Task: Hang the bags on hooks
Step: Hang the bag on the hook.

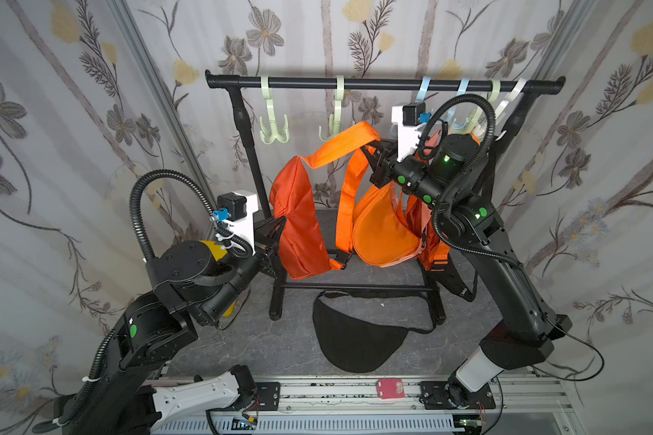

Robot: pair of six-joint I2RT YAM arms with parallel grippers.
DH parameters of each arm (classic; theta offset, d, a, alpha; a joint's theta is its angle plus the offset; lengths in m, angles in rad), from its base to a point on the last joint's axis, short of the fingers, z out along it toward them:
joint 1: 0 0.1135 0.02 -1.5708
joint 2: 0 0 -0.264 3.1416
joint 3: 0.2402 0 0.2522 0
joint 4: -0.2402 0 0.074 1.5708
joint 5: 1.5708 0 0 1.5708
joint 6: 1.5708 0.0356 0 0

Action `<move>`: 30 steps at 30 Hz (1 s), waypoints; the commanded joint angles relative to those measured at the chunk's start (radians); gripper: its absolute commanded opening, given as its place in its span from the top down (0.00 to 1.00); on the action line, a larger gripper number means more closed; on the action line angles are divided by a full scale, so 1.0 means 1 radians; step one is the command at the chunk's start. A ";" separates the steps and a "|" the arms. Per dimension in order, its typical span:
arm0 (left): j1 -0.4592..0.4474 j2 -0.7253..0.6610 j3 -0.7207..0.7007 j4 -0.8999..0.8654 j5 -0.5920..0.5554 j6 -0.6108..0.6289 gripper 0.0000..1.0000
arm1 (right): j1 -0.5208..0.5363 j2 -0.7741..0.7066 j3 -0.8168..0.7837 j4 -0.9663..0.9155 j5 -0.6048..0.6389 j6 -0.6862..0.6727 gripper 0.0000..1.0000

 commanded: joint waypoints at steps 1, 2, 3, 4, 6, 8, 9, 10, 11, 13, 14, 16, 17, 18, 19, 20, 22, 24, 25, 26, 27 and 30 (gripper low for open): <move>0.000 0.034 0.049 0.074 0.000 0.019 1.00 | -0.010 0.070 0.104 -0.026 -0.017 0.031 1.00; 0.000 0.050 0.065 0.067 0.005 0.018 1.00 | -0.014 0.091 0.130 -0.028 -0.016 0.044 1.00; 0.000 0.065 0.076 0.065 0.004 0.018 1.00 | -0.017 0.109 0.149 -0.028 -0.018 0.053 1.00; 0.002 0.080 0.086 0.061 0.008 0.020 1.00 | -0.020 0.124 0.164 -0.029 -0.017 0.061 1.00; 0.008 0.116 0.110 0.042 0.015 0.016 1.00 | -0.020 0.141 0.170 -0.042 -0.001 0.068 1.00; 0.017 0.146 0.126 0.015 0.016 0.004 1.00 | -0.018 0.158 0.171 -0.081 0.006 0.066 1.00; 0.023 0.149 0.116 0.016 0.022 -0.003 1.00 | -0.017 0.165 0.170 -0.105 0.011 0.061 1.00; 0.034 0.147 0.104 0.019 0.028 -0.011 1.00 | -0.013 0.170 0.170 -0.129 0.023 0.055 1.00; 0.052 0.143 0.085 0.024 0.040 -0.020 1.00 | -0.009 0.175 0.169 -0.154 0.038 0.046 1.00; 0.095 0.133 0.051 0.034 0.077 -0.044 1.00 | 0.003 0.181 0.166 -0.200 0.073 0.030 1.00; 0.122 0.128 0.037 0.040 0.103 -0.055 1.00 | 0.010 0.184 0.165 -0.222 0.090 0.022 1.00; 0.160 0.127 0.020 0.044 0.147 -0.070 1.00 | 0.027 0.175 0.142 -0.247 0.125 0.008 1.00; 0.175 0.130 0.015 0.043 0.165 -0.076 1.00 | 0.037 0.160 0.110 -0.242 0.138 0.002 1.00; 0.186 0.133 0.010 0.045 0.178 -0.081 1.00 | 0.047 0.142 0.068 -0.228 0.145 -0.001 1.00; 0.199 0.137 0.004 0.045 0.194 -0.084 1.00 | 0.052 0.115 0.009 -0.199 0.148 -0.004 1.00; 0.212 0.143 0.000 0.043 0.212 -0.088 1.00 | 0.055 0.088 -0.052 -0.170 0.146 0.000 1.00; 0.236 0.153 -0.007 0.043 0.245 -0.095 1.00 | 0.053 0.048 -0.133 -0.138 0.152 0.007 1.00; 0.257 0.162 -0.015 0.041 0.276 -0.101 1.00 | 0.050 0.028 -0.171 -0.136 0.152 0.010 1.00; 0.265 0.164 -0.020 0.042 0.286 -0.103 1.00 | 0.050 0.021 -0.180 -0.136 0.148 0.008 1.00; 0.273 0.164 -0.026 0.042 0.298 -0.107 1.00 | 0.050 0.015 -0.188 -0.139 0.144 0.008 1.00; 0.282 0.164 -0.034 0.043 0.307 -0.109 1.00 | 0.050 0.011 -0.194 -0.143 0.139 0.009 1.00; 0.306 0.168 -0.053 0.044 0.350 -0.118 1.00 | 0.049 0.001 -0.195 -0.163 0.122 0.003 1.00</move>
